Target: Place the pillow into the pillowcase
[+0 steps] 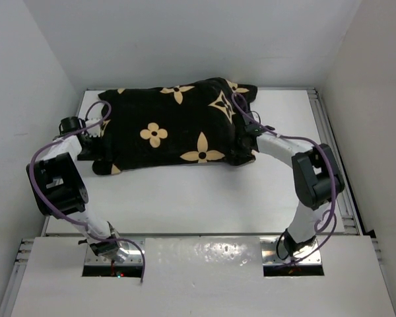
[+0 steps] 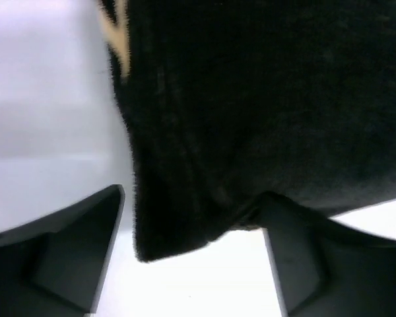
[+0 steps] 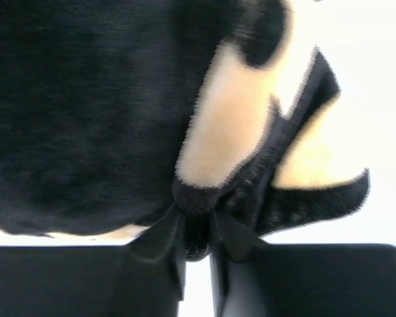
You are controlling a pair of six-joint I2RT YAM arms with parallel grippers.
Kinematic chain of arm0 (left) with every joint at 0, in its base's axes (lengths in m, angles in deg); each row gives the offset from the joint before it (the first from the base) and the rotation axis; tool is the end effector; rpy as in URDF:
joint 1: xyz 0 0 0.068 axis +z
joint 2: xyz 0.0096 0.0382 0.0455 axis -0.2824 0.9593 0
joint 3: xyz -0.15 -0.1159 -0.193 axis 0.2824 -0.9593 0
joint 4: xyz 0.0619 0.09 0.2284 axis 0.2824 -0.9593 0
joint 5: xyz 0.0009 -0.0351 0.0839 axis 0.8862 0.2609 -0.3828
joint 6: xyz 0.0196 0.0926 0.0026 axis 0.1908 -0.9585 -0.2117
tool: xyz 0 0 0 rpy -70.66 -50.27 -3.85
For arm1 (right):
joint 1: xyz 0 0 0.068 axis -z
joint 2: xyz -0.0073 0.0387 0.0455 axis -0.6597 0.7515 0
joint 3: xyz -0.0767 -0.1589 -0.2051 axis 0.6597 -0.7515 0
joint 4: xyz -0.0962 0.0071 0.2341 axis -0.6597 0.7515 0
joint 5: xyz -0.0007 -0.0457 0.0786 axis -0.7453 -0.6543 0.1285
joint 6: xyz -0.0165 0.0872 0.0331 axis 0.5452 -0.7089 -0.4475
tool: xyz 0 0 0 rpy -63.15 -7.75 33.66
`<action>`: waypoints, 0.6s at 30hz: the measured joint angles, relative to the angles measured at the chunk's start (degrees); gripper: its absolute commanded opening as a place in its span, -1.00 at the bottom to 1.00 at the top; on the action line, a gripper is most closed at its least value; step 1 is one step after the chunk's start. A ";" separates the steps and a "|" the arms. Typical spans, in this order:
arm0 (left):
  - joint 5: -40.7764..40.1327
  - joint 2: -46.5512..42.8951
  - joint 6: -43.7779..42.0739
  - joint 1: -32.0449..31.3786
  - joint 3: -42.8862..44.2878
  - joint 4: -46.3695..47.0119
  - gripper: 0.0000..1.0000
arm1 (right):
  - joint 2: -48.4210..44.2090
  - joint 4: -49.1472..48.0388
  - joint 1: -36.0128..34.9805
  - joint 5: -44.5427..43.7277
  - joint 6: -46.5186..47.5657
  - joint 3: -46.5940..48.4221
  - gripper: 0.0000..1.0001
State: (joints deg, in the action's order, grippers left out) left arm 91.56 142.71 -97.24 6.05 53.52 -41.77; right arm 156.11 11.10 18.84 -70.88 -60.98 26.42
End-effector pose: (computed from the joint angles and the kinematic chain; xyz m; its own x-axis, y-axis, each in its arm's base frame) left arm 0.3255 0.1109 0.1522 -0.8651 0.0392 -0.5001 0.0695 0.9967 -0.0421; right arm 0.3673 0.1393 0.1344 -0.7820 0.4225 -0.4582 0.3211 0.9032 0.2848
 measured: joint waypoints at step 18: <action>4.72 4.04 -7.10 8.11 1.29 -1.36 -1.00 | -33.35 -2.19 38.60 14.34 -6.45 -32.72 -0.96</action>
State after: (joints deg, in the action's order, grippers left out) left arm 96.28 146.75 -104.34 14.16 54.81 -43.12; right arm 122.76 8.91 57.44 -56.54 -67.43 -6.30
